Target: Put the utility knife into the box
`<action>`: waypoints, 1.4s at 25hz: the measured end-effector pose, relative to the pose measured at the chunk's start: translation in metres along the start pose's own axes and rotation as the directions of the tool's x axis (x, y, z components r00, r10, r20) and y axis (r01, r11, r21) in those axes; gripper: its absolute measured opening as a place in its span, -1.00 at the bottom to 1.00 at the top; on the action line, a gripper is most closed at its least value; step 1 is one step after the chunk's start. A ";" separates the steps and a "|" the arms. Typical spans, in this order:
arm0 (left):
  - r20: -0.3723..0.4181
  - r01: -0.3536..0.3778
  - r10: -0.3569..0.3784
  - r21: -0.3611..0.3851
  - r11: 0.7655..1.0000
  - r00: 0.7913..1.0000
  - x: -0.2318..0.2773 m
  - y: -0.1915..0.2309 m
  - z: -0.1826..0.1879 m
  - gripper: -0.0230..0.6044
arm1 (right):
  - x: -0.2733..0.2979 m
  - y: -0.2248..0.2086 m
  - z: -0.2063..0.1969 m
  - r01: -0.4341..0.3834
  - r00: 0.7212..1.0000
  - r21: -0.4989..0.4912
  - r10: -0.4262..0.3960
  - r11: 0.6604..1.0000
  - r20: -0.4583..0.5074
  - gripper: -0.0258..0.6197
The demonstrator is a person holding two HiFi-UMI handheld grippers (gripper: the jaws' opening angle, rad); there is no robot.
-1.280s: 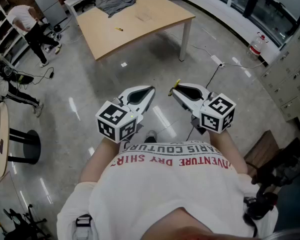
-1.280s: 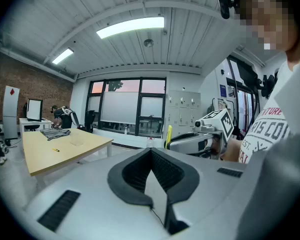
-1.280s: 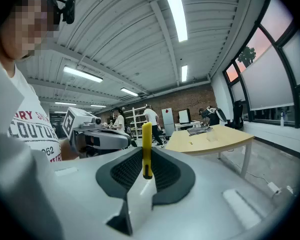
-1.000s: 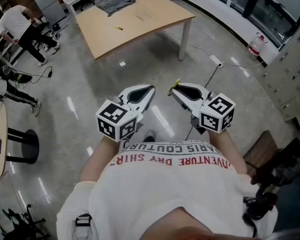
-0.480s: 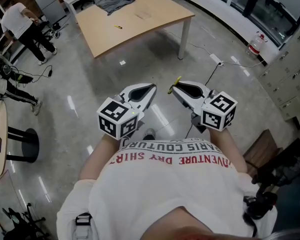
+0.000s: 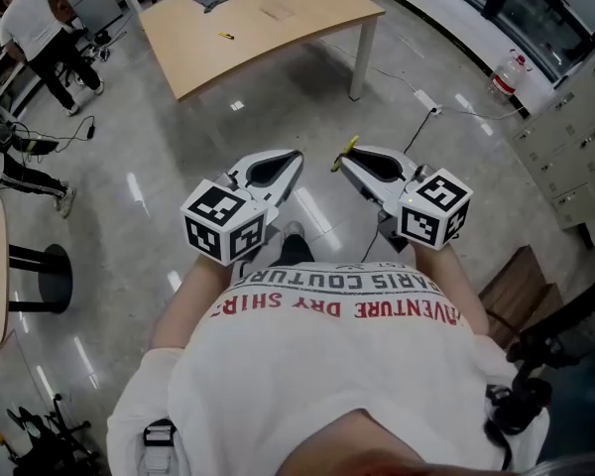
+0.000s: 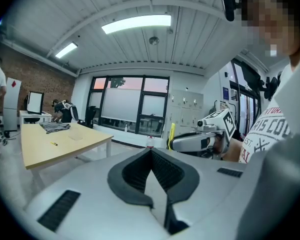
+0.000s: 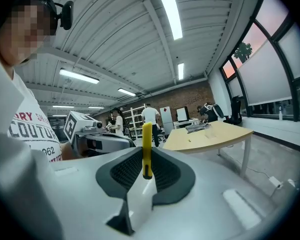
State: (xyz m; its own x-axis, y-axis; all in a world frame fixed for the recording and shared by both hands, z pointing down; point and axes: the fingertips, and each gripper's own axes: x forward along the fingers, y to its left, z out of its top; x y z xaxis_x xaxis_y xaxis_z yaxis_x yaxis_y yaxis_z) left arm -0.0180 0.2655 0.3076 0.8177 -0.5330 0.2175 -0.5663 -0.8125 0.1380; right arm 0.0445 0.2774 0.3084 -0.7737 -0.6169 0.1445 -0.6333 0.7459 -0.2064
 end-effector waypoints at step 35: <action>-0.053 -0.023 0.017 -0.124 0.992 0.998 0.296 0.527 0.093 -0.92 | 0.402 -0.446 0.112 0.064 0.995 0.048 -0.060 0.997 -0.079 -0.76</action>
State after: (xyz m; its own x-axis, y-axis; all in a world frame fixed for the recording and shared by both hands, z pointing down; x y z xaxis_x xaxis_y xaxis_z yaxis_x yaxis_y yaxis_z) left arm -0.0646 -0.3428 0.3547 0.8015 -0.5332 0.2709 -0.5936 -0.7643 0.2519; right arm 0.0182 -0.3314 0.3502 -0.7334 -0.6388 0.2325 -0.6798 0.6919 -0.2431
